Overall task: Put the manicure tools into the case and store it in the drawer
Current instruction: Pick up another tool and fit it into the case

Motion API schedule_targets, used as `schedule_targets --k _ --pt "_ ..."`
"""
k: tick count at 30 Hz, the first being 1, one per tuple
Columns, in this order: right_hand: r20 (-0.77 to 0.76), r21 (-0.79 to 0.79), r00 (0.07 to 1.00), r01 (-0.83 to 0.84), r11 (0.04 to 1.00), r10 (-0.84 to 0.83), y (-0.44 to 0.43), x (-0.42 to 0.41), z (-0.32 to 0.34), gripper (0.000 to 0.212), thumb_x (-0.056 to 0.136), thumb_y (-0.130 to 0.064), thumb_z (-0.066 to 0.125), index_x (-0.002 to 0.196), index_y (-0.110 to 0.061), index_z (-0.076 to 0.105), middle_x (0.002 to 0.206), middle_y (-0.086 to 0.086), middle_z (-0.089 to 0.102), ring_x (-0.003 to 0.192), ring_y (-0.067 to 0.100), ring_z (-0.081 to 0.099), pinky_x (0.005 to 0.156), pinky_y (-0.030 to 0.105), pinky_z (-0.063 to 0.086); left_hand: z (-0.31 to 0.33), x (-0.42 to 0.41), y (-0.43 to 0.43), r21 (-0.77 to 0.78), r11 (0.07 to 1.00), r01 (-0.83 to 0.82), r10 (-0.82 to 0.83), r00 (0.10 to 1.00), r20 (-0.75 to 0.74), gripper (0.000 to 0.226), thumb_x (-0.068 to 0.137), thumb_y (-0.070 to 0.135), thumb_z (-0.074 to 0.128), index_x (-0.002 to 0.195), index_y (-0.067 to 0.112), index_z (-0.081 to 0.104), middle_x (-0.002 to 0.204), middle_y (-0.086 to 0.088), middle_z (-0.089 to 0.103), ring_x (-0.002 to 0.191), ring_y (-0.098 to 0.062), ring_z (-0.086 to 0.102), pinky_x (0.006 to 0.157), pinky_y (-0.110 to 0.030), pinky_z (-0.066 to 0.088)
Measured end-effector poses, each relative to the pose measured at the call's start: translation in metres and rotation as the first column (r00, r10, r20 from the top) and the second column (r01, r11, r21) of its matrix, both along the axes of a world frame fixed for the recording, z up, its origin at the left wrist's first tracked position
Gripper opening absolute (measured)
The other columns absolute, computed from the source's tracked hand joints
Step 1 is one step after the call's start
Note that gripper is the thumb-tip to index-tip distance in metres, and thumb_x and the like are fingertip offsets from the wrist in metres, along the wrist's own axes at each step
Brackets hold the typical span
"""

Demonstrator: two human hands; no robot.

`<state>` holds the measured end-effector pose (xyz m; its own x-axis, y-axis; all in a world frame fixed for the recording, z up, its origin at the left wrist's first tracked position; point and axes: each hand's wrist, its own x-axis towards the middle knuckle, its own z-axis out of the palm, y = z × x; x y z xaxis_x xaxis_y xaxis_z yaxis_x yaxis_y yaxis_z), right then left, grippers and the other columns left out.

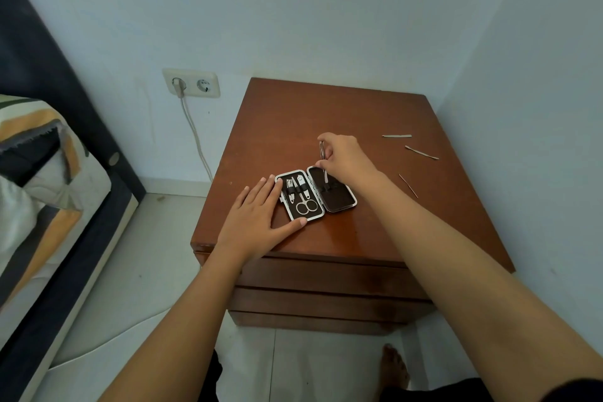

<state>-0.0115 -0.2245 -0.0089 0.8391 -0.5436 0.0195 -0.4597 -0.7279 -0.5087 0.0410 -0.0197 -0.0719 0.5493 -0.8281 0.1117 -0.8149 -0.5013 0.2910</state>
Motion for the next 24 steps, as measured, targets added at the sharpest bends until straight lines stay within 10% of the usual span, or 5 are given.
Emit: schedule_targets --k 10,24 --pt "-0.188 0.046 0.979 -0.07 0.997 0.077 -0.001 -0.005 -0.005 0.049 0.082 -0.019 0.068 0.128 -0.015 0.052 0.119 0.012 0.059 0.114 0.027 0.053 0.097 0.039 0.045 0.0 0.0 0.0 0.006 1.0 0.001 -0.001 1.0 0.006 0.095 0.074 0.081 0.016 0.149 0.024 0.003 0.158 0.005 0.003 0.144 -0.007 -0.002 0.113 -0.027 -0.009" --pt "-0.03 -0.169 0.979 -0.202 0.965 0.2 0.027 -0.068 -0.036 0.046 0.098 -0.026 0.038 0.141 -0.01 0.035 0.15 0.003 0.034 0.14 0.016 0.027 0.111 0.032 0.03 0.001 -0.001 0.0 0.002 1.0 -0.005 0.005 1.0 -0.011 0.099 0.07 0.083 0.013 0.149 0.025 0.004 0.158 0.006 0.005 0.144 -0.006 0.0 0.115 -0.029 -0.005"
